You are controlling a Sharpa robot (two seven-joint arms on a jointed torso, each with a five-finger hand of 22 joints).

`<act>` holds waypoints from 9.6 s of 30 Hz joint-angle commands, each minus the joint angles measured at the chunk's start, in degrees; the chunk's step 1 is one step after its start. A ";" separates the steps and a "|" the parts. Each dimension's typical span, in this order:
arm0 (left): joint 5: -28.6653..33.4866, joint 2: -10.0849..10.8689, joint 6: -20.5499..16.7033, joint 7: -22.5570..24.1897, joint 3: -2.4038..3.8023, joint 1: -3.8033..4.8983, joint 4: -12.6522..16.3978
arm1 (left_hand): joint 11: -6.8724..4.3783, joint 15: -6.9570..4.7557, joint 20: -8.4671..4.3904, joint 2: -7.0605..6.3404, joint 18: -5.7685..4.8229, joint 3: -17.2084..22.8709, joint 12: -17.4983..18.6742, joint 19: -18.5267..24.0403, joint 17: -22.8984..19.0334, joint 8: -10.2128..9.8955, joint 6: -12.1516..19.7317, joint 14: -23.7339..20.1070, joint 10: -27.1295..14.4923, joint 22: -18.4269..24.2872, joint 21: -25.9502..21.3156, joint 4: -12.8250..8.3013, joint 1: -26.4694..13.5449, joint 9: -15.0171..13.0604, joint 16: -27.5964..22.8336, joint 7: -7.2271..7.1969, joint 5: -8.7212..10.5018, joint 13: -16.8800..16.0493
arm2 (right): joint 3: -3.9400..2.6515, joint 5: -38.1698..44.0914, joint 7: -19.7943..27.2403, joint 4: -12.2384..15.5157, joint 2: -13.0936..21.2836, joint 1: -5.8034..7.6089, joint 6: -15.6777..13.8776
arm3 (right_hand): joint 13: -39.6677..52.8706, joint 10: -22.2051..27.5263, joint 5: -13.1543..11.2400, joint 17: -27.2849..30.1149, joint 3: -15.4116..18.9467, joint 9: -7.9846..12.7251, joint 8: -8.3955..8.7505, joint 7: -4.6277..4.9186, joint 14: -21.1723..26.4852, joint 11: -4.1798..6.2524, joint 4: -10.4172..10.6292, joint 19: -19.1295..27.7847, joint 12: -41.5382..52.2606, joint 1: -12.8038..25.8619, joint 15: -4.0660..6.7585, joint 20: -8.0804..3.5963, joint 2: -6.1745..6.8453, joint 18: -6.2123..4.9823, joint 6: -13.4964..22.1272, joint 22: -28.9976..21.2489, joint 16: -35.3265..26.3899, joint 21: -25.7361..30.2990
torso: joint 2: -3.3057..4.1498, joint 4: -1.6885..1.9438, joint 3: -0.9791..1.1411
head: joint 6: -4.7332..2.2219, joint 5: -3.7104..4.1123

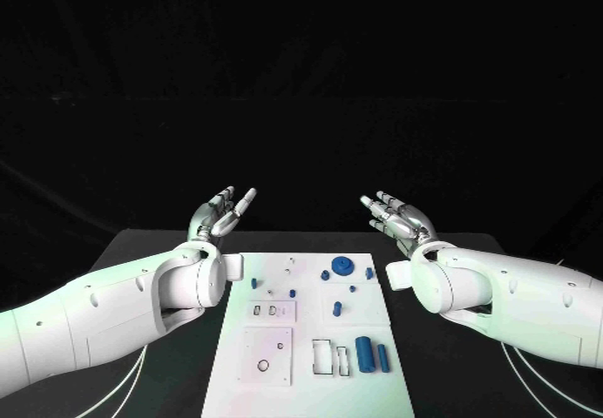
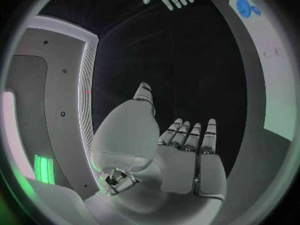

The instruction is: Assemble the parts on the task board

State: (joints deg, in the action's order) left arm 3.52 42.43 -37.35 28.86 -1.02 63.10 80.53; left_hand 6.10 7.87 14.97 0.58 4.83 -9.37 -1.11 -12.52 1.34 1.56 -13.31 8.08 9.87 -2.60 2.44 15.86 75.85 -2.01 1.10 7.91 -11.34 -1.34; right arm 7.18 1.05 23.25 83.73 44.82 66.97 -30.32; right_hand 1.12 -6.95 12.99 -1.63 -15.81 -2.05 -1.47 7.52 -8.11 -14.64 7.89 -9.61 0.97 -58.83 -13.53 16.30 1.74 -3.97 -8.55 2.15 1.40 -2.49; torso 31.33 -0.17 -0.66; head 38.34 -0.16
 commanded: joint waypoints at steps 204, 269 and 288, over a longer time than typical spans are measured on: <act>-6.73 12.28 18.08 -8.03 1.51 5.42 18.18 | 4.01 0.22 -0.66 6.31 5.51 -11.37 -2.49 -34.73 13.65 12.04 -35.02 47.00 50.30 -3.19 13.66 0.22 16.74 -11.65 12.66 4.25 -0.64 -2.82 | 0.83 89.59 -33.90 -9.47 -14.90 6.09 5.86 | 7.46 -53.30 -5.35 -65.83 -21.77 -23.69 -10.62 2.75 -76.79 7.66 -12.35 -64.37 3.54 -9.30 11.25 -7.91 11.00 -1.47 -43.29 65.99 78.71 -72.11 | 12.76 2.47 -1.19 | 0.45 -0.41; -6.42 12.04 18.65 -8.23 1.46 5.34 16.66 | 4.05 0.26 -0.61 6.59 5.52 -11.68 -2.55 -34.71 13.94 12.02 -34.91 46.88 50.15 -3.08 13.57 0.16 16.85 -11.90 12.53 4.28 -0.54 -2.83 | 0.54 73.03 -36.24 -6.38 -3.87 5.49 12.13 | 71.82 -69.59 -0.40 -85.79 -10.09 -27.22 -8.90 -0.15 -81.34 11.87 0.20 -74.61 74.61 -17.58 14.53 -10.94 10.49 1.76 -45.68 80.97 87.96 -81.10 | 12.15 1.22 -0.58 | 1.30 -0.42; -6.42 12.00 18.79 -8.30 1.46 5.34 16.44 | 4.05 0.26 -0.61 6.59 5.52 -11.68 -2.55 -34.71 13.94 12.02 -34.91 46.88 50.15 -3.08 13.57 0.16 16.85 -11.90 12.53 4.28 -0.54 -2.83 | 0.48 84.70 -38.23 -1.87 -3.66 5.40 1.51 | 76.24 -73.26 -3.41 -86.38 -16.15 -28.20 -9.97 -1.26 -81.46 12.81 -2.91 -75.73 78.81 -14.86 15.36 -11.74 11.43 2.20 -49.41 82.59 88.11 -82.34 | 12.09 1.22 -0.59 | 1.06 -0.37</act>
State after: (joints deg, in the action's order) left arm -3.04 54.55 -19.62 20.26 0.40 68.39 96.91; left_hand 10.25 8.11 14.03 6.70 9.73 -20.69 -3.78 -47.00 15.23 13.86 -48.54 55.38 60.41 -5.74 16.36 16.04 92.81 -13.85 13.90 12.17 -12.12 -4.26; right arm 7.71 80.85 -13.54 81.22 41.17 72.32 -25.41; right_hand 74.96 -79.86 9.83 -74.93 -31.75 -29.06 -11.23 7.79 -83.83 -1.74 4.94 -83.91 79.62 -74.33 1.45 5.02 13.42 -2.42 -55.72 74.91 89.21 -84.57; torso 43.46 1.05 -1.23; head 39.46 -0.49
